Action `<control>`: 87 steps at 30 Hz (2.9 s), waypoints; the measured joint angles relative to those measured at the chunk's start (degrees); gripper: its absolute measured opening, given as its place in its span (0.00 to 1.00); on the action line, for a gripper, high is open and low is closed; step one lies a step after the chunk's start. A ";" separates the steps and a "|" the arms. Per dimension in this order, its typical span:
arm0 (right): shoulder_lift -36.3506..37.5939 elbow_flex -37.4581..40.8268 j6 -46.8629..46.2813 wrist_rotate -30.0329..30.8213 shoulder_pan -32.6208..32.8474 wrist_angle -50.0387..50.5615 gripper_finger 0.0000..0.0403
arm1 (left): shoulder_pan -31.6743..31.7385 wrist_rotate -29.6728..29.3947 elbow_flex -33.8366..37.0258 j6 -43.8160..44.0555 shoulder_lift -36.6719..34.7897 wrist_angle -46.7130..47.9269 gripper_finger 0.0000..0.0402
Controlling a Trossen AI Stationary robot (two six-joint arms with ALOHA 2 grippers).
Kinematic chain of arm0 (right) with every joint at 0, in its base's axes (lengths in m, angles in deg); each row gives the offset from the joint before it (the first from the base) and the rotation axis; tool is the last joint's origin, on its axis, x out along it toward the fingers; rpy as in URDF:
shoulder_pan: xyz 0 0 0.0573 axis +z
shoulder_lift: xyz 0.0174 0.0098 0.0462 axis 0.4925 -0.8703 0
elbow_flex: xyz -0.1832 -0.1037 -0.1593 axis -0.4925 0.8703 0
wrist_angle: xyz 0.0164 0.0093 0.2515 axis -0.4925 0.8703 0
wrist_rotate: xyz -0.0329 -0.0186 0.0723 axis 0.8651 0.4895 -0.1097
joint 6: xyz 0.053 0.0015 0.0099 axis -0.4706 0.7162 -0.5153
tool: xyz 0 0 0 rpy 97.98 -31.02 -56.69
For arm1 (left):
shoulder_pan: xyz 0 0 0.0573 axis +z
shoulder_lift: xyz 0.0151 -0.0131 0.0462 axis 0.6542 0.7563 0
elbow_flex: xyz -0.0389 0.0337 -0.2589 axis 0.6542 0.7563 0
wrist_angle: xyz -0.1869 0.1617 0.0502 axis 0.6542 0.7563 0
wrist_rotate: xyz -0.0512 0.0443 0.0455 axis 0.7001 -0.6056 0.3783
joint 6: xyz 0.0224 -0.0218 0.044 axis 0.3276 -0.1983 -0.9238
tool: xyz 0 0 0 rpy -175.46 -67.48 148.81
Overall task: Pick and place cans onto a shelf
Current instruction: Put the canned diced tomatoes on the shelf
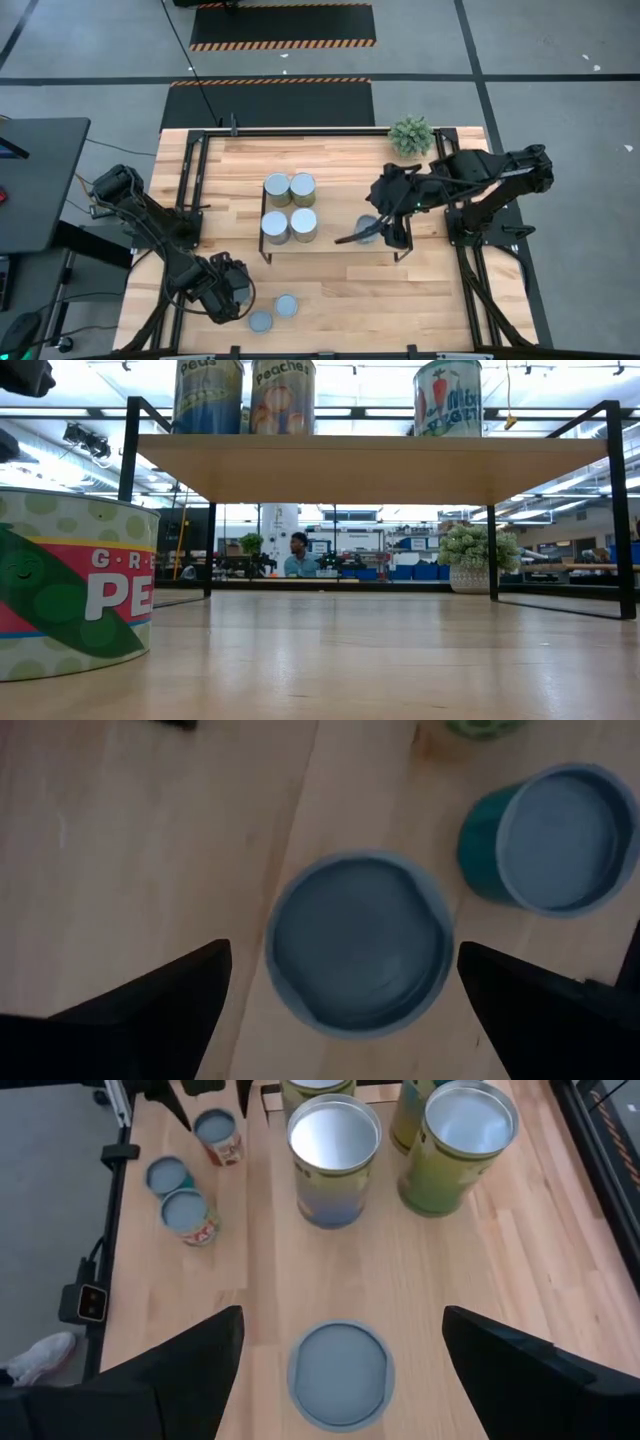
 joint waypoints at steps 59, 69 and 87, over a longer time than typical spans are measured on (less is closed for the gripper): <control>0.04 -0.04 -2.54 1.55 0.97 -0.51 0.87 | 2.37 0.51 -3.48 -7.65 8.65 0.34 0.74; 0.02 -0.04 -2.03 1.45 0.20 -0.36 0.87 | 5.18 7.91 -16.94 -8.64 5.82 5.00 0.71; 0.00 2.60 7.70 -0.19 -0.96 -14.06 0.87 | 22.77 -2.47 -52.34 -29.60 5.66 12.93 0.73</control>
